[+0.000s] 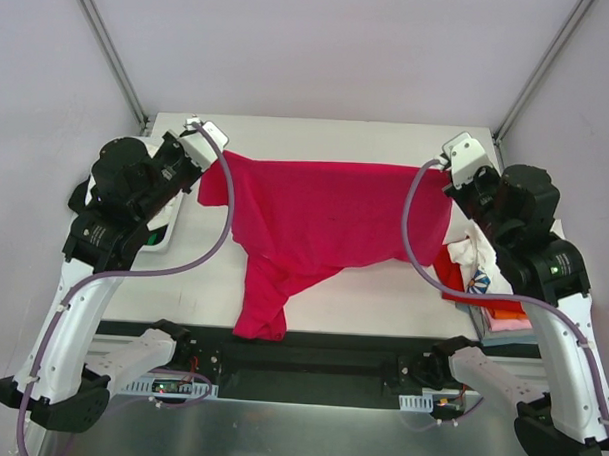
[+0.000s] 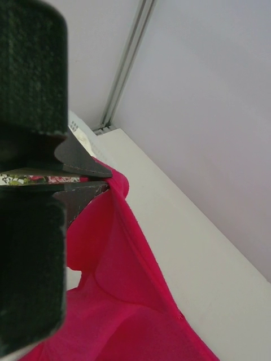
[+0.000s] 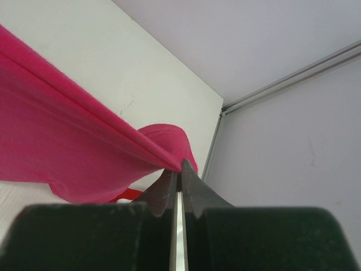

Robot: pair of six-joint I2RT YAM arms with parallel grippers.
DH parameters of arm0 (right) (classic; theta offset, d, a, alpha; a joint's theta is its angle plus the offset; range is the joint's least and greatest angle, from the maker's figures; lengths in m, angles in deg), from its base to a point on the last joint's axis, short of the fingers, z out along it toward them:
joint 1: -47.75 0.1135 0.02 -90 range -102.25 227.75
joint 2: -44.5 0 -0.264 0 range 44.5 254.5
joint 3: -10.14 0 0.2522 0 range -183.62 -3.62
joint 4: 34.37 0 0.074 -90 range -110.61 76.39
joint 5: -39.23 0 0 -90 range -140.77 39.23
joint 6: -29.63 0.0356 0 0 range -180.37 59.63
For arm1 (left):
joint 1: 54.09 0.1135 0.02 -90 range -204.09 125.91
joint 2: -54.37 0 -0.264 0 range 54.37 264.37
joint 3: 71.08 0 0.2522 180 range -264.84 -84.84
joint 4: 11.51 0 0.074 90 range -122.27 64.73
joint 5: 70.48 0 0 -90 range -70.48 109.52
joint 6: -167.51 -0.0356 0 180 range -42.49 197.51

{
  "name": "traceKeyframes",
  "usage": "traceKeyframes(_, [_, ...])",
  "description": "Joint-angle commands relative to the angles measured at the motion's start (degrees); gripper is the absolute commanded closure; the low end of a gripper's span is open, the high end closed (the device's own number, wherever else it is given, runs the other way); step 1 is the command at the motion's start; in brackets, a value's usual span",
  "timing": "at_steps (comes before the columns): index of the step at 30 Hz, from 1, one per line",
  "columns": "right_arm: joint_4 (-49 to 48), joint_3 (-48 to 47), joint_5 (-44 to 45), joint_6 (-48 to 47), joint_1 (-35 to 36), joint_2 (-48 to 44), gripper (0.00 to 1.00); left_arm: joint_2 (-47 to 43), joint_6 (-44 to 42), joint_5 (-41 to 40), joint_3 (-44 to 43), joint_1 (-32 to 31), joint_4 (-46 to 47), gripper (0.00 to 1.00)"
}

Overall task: Fold and stack the t-shirts
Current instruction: Flatten out the tshirt

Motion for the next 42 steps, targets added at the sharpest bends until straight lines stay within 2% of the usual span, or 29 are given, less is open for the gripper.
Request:
traceKeyframes(1, [0.5, -4.8, 0.8, 1.3, -0.4, -3.1, 0.99, -1.0, 0.1, -3.1, -0.1, 0.4, 4.9, 1.00])
traceKeyframes(10, [9.6, -14.2, -5.1, 7.7, -0.4, -8.2, 0.99, -3.9, 0.7, -4.0, -0.2, 0.4, 4.7, 1.00])
traceKeyframes(22, [7.5, -9.0, -4.3, 6.1, -0.4, -7.6, 0.99, -2.5, -0.3, -4.2, 0.8, 0.4, 4.8, 1.00])
traceKeyframes(29, [2.5, -2.9, -4.0, 4.7, -0.4, -1.9, 0.99, -0.3, -0.9, -4.1, 4.7, 0.4, 7.7, 1.00])
traceKeyframes(42, [-9.3, 1.0, -2.7, 1.6, -0.7, 15.3, 0.99, 7.4, -4.2, -5.6, 14.2, 0.4, 25.1, 1.00])
